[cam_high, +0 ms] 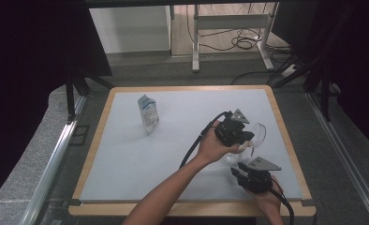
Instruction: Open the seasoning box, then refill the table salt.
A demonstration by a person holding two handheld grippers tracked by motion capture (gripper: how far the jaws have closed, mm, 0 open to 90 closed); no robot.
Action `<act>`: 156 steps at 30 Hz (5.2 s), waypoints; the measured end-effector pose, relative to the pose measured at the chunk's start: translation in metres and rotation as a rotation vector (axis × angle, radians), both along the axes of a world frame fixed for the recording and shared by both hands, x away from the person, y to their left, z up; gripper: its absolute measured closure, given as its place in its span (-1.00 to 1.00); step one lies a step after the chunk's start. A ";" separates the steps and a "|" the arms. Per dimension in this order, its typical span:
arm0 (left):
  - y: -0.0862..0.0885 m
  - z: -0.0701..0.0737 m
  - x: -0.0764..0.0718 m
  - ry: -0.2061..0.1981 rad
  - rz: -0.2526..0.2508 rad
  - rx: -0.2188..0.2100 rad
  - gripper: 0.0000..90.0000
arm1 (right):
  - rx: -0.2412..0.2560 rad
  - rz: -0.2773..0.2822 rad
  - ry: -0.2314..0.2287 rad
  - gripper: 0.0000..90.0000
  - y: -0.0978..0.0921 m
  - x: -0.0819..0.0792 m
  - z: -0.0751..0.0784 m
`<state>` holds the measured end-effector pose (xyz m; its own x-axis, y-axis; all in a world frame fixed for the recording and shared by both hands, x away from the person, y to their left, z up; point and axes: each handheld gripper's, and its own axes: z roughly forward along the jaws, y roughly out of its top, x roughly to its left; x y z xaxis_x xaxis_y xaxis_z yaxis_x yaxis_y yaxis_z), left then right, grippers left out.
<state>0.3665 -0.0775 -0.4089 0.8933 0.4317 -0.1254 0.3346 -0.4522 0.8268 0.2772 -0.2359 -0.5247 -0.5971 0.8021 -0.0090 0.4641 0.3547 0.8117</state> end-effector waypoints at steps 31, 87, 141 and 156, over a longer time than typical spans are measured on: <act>0.175 -0.071 -0.064 -0.007 0.261 -0.075 -0.14 | -0.035 0.013 -0.004 0.02 0.025 -0.004 -0.002; 0.311 -0.071 0.017 0.012 0.651 -0.146 0.07 | -0.093 0.040 -0.022 -0.03 0.051 -0.008 -0.005; 0.279 -0.044 0.010 -0.053 0.503 -0.233 1.00 | -0.065 0.046 -0.032 -0.11 0.053 -0.008 -0.008; 0.272 -0.035 -0.009 -0.073 0.446 -0.228 1.00 | -0.059 0.072 -0.021 -0.17 0.060 -0.009 -0.009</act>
<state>0.3579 0.1941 -0.4442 0.6380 0.7423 -0.2049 0.3913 -0.0833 0.9165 0.2686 -0.1759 -0.5335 -0.6526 0.7547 -0.0679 0.4186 0.4337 0.7979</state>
